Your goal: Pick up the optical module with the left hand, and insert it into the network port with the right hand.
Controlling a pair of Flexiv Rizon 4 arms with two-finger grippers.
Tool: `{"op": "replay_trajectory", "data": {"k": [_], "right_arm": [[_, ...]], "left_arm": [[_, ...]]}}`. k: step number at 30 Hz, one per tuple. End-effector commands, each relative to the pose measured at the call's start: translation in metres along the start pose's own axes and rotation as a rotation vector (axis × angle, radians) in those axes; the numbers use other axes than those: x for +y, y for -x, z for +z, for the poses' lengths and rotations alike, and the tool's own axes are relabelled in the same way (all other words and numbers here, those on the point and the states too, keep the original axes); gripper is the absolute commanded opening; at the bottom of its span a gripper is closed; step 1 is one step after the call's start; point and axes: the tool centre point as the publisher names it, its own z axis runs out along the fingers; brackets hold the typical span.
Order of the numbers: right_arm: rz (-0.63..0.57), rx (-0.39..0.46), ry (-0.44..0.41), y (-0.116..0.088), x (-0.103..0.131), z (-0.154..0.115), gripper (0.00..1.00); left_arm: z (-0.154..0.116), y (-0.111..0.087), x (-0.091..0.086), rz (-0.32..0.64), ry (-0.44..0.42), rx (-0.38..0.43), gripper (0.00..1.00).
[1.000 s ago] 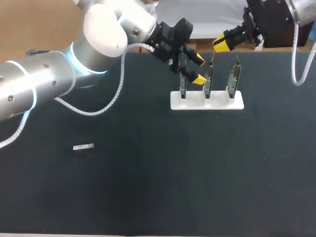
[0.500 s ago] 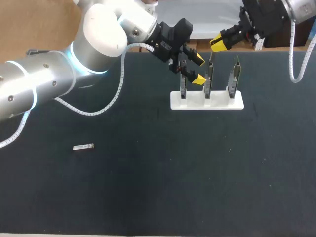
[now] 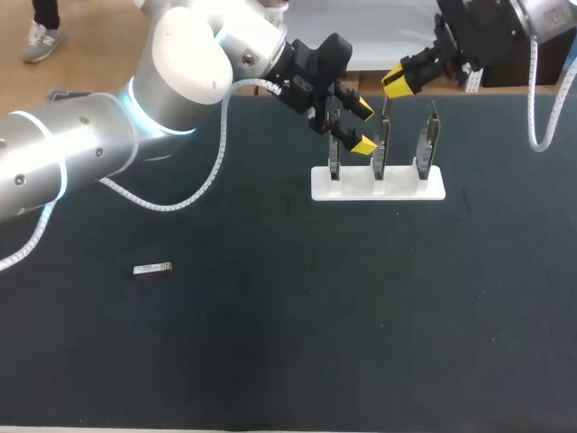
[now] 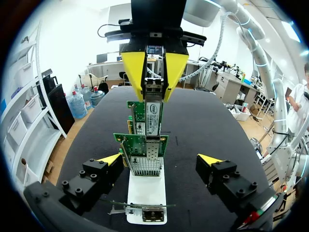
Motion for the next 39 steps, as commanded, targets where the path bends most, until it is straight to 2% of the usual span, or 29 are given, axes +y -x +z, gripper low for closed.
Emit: {"op": "replay_trajectory", "data": {"k": [1,39], "right_arm": [[-0.001,0.005,-0.007,0.0010,0.0041,0.0003,0.00],[-0.081,0.067,-0.019,0.0047,0.0071,0.0014,0.00]], "left_arm": [[0.0001,0.0009,0.0026,-0.001,-0.005,0.005,1.00],[0.0001,0.0009,0.0026,-0.001,-0.005,0.005,1.00]]}}
